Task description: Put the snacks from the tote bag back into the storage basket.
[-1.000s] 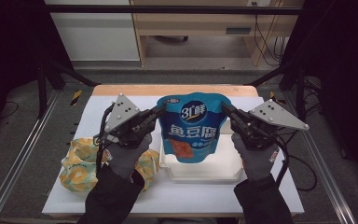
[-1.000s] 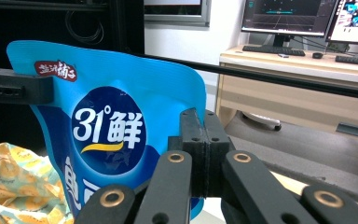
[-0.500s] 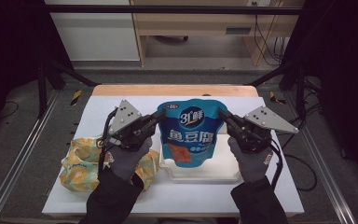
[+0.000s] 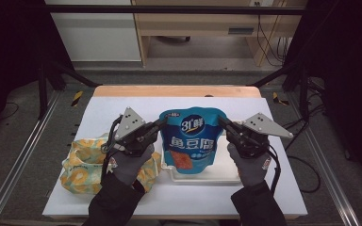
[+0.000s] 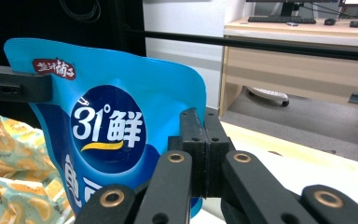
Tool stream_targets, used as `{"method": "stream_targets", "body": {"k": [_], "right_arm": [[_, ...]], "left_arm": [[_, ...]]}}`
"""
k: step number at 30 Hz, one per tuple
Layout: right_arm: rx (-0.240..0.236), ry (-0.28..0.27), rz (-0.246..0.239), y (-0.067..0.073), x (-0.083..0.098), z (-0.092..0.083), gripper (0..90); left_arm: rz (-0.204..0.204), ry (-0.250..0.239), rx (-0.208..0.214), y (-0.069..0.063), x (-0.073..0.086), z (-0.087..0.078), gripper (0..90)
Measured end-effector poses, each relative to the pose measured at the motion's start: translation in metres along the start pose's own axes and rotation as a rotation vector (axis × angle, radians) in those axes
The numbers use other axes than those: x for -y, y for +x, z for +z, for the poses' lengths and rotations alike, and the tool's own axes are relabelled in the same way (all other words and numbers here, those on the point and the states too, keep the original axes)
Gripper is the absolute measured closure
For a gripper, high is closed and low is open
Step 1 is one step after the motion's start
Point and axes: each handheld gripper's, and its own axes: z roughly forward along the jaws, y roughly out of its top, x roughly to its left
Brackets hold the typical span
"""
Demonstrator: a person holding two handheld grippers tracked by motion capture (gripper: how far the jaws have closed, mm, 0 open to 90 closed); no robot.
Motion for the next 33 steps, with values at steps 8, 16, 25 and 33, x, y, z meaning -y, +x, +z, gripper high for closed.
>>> {"method": "stream_targets", "body": {"k": [8,16,25,33], "right_arm": [[0.0,0.022,0.009,0.002,0.008,0.003,90.0],[-0.001,0.038,0.006,0.002,0.015,0.003,90.0],[0.006,0.051,0.006,0.002,0.022,0.004,90.0],[0.004,0.055,0.008,0.002,0.025,0.004,90.0]], "left_arm": [[-0.003,0.018,0.001,0.001,0.008,0.002,90.0],[-0.004,0.038,0.004,0.001,0.016,0.004,89.9],[-0.006,0.046,0.008,0.001,0.021,0.007,89.9],[-0.011,0.039,0.01,0.0,0.025,0.006,89.9]]}}
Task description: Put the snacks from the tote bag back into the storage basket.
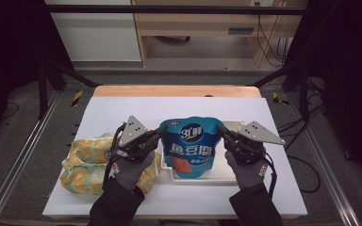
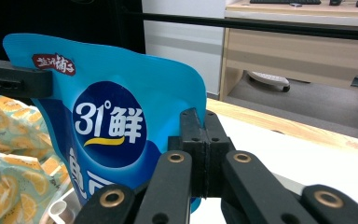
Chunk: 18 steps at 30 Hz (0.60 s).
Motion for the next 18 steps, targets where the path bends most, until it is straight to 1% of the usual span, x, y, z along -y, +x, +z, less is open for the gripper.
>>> {"method": "stream_targets", "body": {"k": [7,12,13,14,15,16,18], "right_arm": [[-0.004,-0.008,-0.006,0.0002,0.0021,-0.0005,89.8],[-0.002,-0.009,-0.008,0.0001,0.0024,-0.0008,86.5],[0.002,-0.011,-0.008,0.0,0.0023,-0.001,81.8],[0.002,-0.011,-0.008,0.0,0.0023,-0.001,81.8],[0.002,-0.012,-0.008,-0.0003,0.0022,-0.0009,79.0],[0.005,-0.016,-0.011,-0.0006,0.0023,-0.001,72.9],[0.013,-0.026,-0.018,-0.001,0.0023,-0.0013,65.1]], "left_arm": [[0.011,0.0,-0.002,0.0004,0.0014,-0.0009,89.3],[0.011,-0.006,-0.003,0.0013,0.0008,-0.0019,83.9],[0.019,-0.003,-0.001,0.0025,0.0001,-0.003,81.9],[0.019,-0.003,-0.001,0.0025,0.0001,-0.003,80.4],[0.02,-0.003,0.004,0.0028,-0.0004,-0.004,80.4],[0.021,-0.01,0.006,0.0031,-0.0018,-0.0062,75.4],[0.026,-0.01,0.006,0.0038,-0.0031,-0.009,69.7]]}}
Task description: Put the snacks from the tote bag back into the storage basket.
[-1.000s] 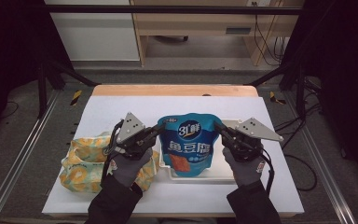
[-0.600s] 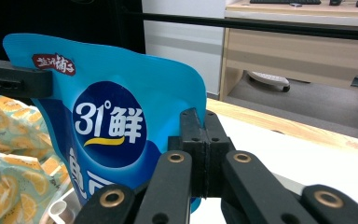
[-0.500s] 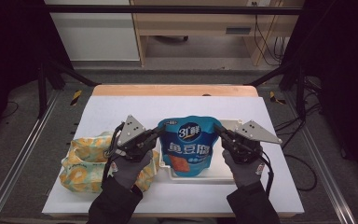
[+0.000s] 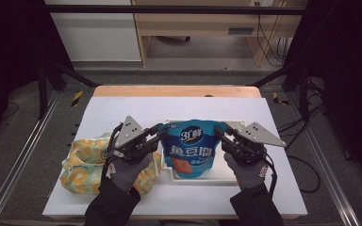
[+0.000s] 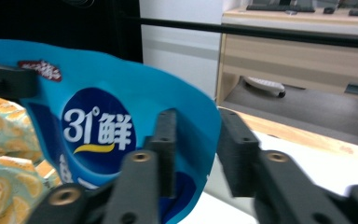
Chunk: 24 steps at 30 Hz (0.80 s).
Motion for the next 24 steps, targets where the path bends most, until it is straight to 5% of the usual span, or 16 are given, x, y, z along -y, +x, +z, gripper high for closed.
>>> {"method": "stream_targets", "body": {"k": [10,24], "right_arm": [[0.008,-0.015,-0.014,-0.007,0.003,-0.006,38.5],[0.01,0.004,-0.019,-0.015,0.016,-0.013,28.9]], "left_arm": [[0.023,0.026,-0.015,0.009,0.004,-0.016,43.7],[0.014,0.04,-0.085,0.035,0.032,-0.053,29.5]]}}
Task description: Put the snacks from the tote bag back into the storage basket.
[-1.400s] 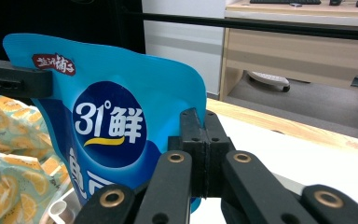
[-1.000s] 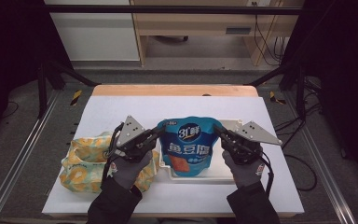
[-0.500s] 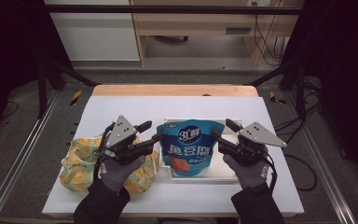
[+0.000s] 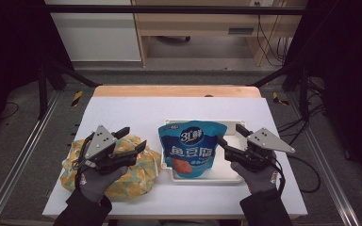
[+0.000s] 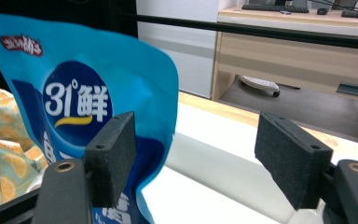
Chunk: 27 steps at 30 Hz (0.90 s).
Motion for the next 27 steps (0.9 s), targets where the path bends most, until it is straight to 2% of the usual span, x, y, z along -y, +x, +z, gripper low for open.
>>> {"method": "stream_targets", "body": {"k": [9,27], "right_arm": [[0.006,0.011,-0.016,-0.001,0.008,-0.009,25.4],[0.024,0.013,0.003,-0.01,0.028,-0.023,20.5]], "left_arm": [[-0.025,0.008,-0.036,0.015,0.022,-0.02,28.3],[-0.044,0.037,-0.087,0.026,0.053,-0.038,27.8]]}}
